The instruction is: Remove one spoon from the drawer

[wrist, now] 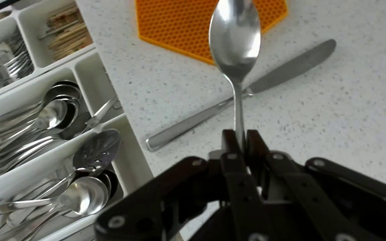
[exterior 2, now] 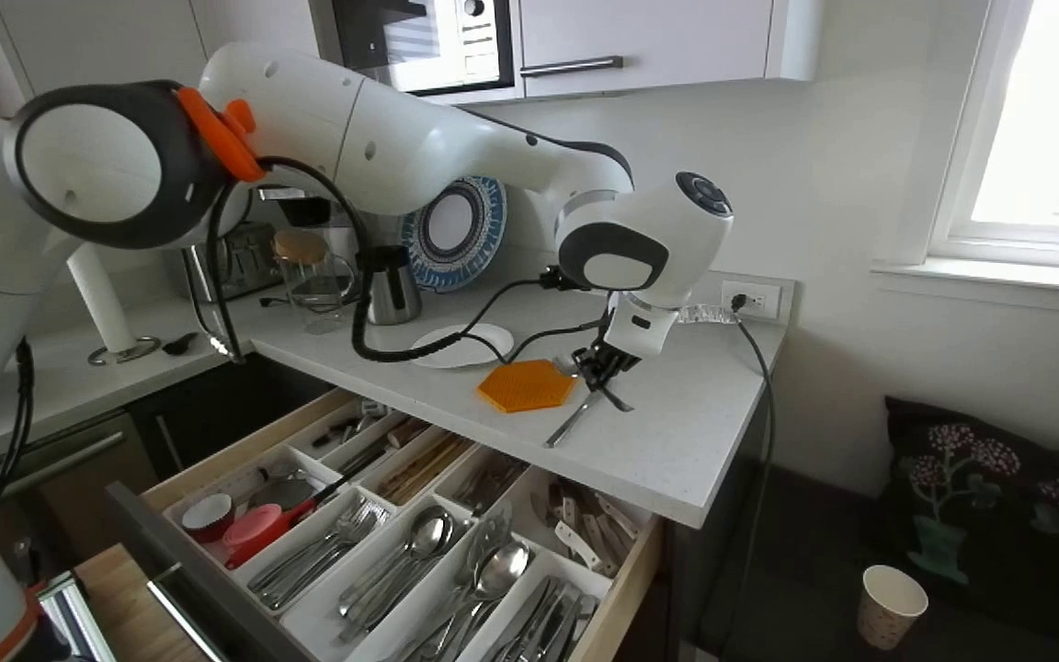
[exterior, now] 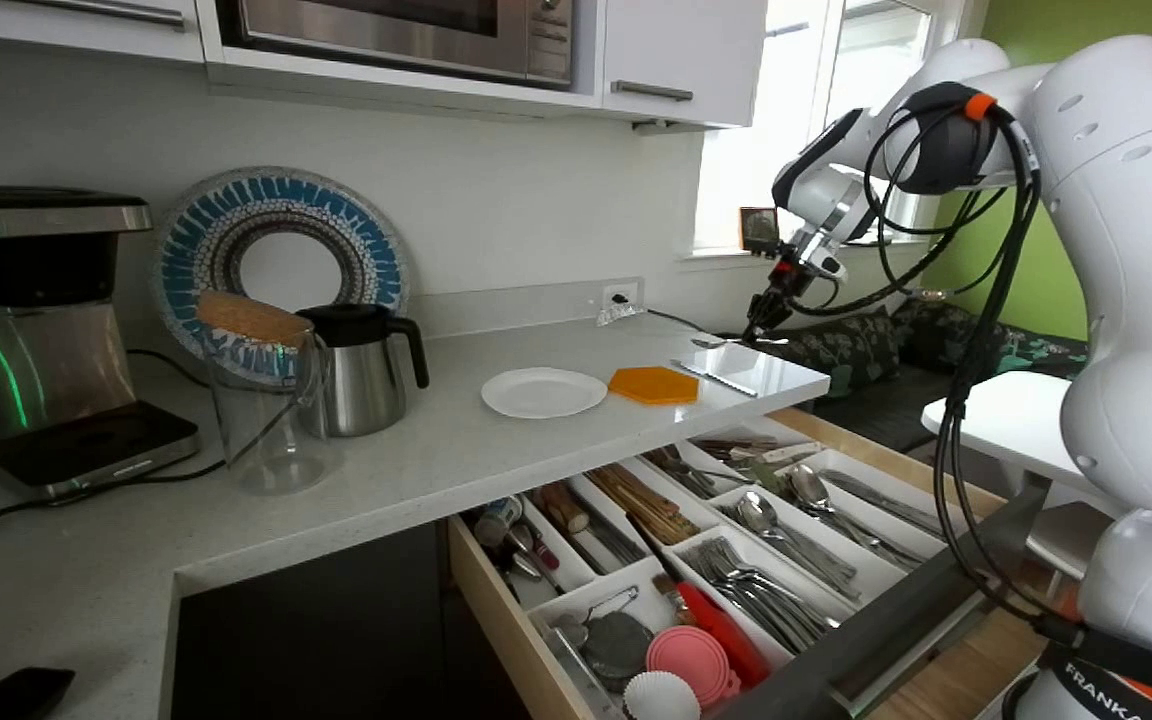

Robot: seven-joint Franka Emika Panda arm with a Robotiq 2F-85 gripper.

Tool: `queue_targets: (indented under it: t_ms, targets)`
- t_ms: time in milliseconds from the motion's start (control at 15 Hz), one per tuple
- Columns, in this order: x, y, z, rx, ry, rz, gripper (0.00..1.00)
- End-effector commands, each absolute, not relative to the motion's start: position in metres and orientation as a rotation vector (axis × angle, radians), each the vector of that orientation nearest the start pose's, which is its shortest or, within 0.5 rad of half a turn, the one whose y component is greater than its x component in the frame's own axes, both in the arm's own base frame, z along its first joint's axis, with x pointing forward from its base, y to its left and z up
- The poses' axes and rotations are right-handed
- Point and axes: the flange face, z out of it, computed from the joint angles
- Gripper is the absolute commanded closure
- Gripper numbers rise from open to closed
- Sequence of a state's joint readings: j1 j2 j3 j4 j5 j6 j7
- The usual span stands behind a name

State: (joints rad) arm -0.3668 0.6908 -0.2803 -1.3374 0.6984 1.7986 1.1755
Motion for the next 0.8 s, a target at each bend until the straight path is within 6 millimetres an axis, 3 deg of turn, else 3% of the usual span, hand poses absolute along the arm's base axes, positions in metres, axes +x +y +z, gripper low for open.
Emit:
queue_targets:
  t_ms: [0, 733]
  targets:
    - [0.644, -0.368, 0.310, -1.200, 2.401, 0.387, 0.97]
    - [0.667, -0.382, 0.267, -0.446, 2.674, 0.299, 0.97]
